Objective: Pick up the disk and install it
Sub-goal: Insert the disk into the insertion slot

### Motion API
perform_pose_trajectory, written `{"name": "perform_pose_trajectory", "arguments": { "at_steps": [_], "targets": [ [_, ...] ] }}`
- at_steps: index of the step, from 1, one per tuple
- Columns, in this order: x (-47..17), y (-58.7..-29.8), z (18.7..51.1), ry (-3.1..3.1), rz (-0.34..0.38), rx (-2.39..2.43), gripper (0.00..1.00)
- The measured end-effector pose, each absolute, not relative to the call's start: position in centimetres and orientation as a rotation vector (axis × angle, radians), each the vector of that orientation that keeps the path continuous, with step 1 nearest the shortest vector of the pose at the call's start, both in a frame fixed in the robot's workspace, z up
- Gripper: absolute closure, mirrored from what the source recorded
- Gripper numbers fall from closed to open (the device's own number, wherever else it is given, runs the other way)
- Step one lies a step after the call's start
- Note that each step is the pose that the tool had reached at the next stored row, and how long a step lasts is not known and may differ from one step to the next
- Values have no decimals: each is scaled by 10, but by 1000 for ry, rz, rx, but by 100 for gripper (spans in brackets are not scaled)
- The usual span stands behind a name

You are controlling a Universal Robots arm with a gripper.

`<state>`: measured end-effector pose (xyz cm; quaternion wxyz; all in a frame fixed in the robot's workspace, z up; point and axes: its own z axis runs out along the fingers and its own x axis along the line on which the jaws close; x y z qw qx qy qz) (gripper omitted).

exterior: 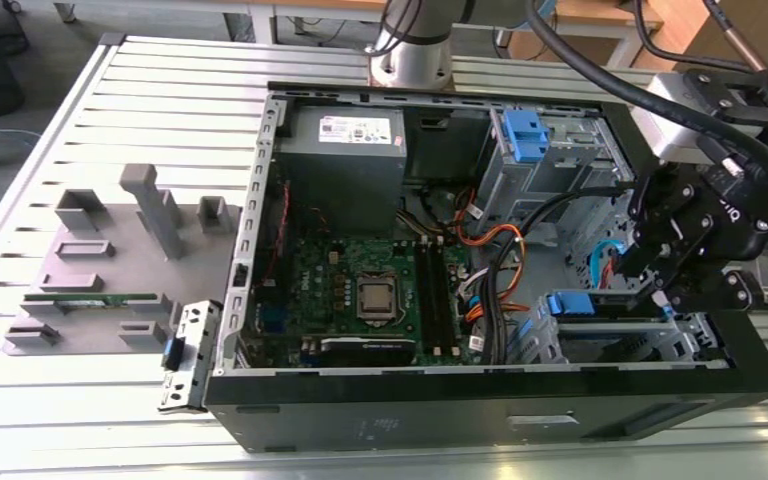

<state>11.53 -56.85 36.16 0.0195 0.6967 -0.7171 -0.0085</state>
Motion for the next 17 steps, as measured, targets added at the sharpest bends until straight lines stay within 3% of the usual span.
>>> {"name": "perform_pose_trajectory", "arguments": {
  "at_steps": [17],
  "targets": [
    [114, -561, 357, -2230, -20, 2178, 58]
  ]
}}
